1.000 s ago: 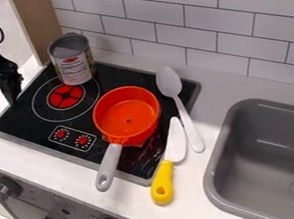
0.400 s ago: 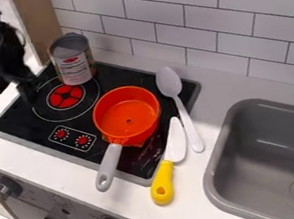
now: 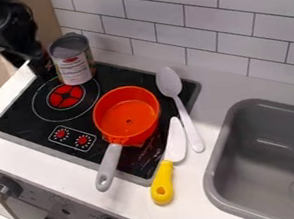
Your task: Moved the can on the lower left side of the burner
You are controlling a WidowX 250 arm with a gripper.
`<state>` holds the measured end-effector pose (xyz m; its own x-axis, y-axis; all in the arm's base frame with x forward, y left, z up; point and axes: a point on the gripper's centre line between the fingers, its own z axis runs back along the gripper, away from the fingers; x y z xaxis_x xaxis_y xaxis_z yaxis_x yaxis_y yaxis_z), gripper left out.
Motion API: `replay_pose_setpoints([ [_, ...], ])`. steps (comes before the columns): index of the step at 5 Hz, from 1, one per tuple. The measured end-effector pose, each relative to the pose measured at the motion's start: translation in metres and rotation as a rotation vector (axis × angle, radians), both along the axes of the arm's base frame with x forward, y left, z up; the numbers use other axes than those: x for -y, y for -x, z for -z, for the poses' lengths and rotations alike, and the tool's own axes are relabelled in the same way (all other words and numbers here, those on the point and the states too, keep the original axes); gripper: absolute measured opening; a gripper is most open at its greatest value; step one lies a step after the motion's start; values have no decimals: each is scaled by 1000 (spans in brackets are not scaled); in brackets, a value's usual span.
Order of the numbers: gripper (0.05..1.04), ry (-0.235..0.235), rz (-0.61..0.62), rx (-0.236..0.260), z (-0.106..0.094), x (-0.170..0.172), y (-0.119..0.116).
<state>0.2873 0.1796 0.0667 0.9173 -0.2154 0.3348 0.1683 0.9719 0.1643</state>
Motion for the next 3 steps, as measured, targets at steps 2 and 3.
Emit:
replay_pose_setpoints([
  [2, 999, 16, 96, 122, -21, 22, -38],
  [3, 999, 34, 101, 170, -19, 22, -58],
])
